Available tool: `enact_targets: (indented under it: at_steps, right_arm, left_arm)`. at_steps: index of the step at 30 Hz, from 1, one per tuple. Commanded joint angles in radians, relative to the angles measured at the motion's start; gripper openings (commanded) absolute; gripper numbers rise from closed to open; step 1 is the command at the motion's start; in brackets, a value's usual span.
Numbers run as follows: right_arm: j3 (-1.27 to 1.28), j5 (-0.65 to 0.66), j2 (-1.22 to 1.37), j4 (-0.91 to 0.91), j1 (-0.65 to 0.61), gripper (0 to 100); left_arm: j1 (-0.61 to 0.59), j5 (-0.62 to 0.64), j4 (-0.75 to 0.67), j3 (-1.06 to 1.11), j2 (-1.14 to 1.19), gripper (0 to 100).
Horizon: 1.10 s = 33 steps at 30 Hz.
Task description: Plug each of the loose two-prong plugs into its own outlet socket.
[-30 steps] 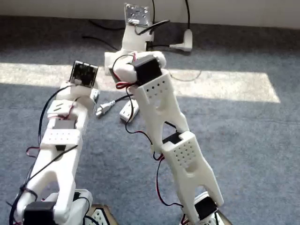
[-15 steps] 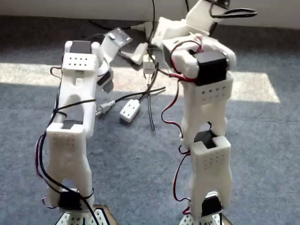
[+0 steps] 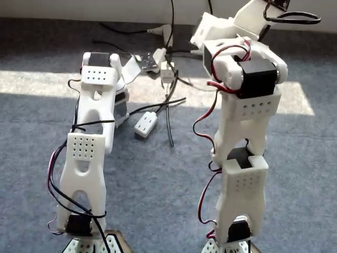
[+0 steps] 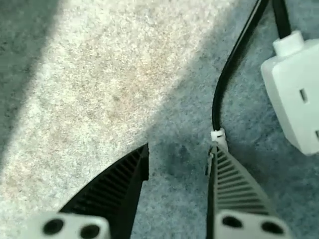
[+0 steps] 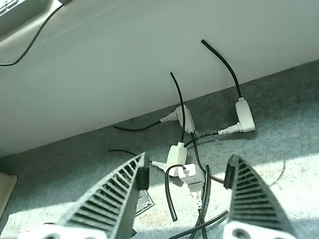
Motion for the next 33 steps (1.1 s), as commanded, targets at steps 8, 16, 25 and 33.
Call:
enact_targets:
  at_steps: [8, 16, 25, 33]
  right_arm:
    - [-0.087, -0.009, -0.048, 0.039, 0.013, 24.5]
    - [-0.087, -0.009, -0.048, 0.039, 0.013, 24.5]
    - [-0.087, -0.009, -0.048, 0.039, 0.013, 24.5]
    - [-0.087, -0.009, -0.048, 0.039, 0.013, 24.5]
  left_arm:
    - [0.012, -0.072, 0.0, 0.593, -0.478, 21]
    - [0.016, -0.075, -0.081, 0.625, -0.386, 21]
    - [0.016, -0.071, -0.15, 0.625, -0.329, 21]
    - [0.024, 0.021, -0.16, 0.622, -0.288, 21]
